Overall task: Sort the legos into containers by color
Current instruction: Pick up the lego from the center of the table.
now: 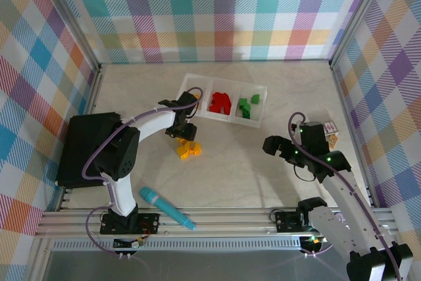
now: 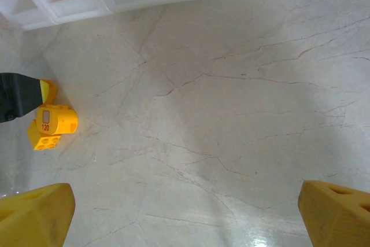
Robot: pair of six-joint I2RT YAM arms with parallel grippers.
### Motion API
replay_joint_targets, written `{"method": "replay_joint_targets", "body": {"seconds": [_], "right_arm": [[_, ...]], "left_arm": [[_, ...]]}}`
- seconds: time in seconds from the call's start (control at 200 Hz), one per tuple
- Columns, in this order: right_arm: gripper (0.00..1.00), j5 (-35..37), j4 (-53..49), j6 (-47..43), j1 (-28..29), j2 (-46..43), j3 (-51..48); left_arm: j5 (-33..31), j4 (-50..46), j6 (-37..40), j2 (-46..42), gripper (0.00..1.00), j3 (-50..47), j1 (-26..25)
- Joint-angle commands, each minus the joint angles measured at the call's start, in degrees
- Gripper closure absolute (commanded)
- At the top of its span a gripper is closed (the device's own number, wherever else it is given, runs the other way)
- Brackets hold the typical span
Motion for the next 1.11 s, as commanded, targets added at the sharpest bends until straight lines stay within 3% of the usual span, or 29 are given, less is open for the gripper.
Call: {"method": "replay_joint_targets", "body": {"seconds": [0.0, 0.52, 0.815, 1.1], "right_arm": [[0.01, 0.59, -0.62, -1.15, -0.23, -0.48, -0.84], [0.01, 2.66, 0.78, 0.04, -0.2, -0.23, -1.23], [0.01, 2.75, 1.96, 1.31, -0.18, 0.83, -0.54], [0.01, 2.75, 2.67, 2.65, -0.26, 1.21, -0.69]], "left_arm": [[0.08, -0.78, 0.62, 1.5, 0.38, 1.47, 0.86], [-0.2, -0.86, -8.09, 1.68, 0.69, 0.01, 3.83], [-1.77, -2.61, -12.73, -6.25, 0.75, 0.91, 4.13], [-4.37, -5.28, -11.94, -8.41, 0.75, 11.21, 4.13]]}}
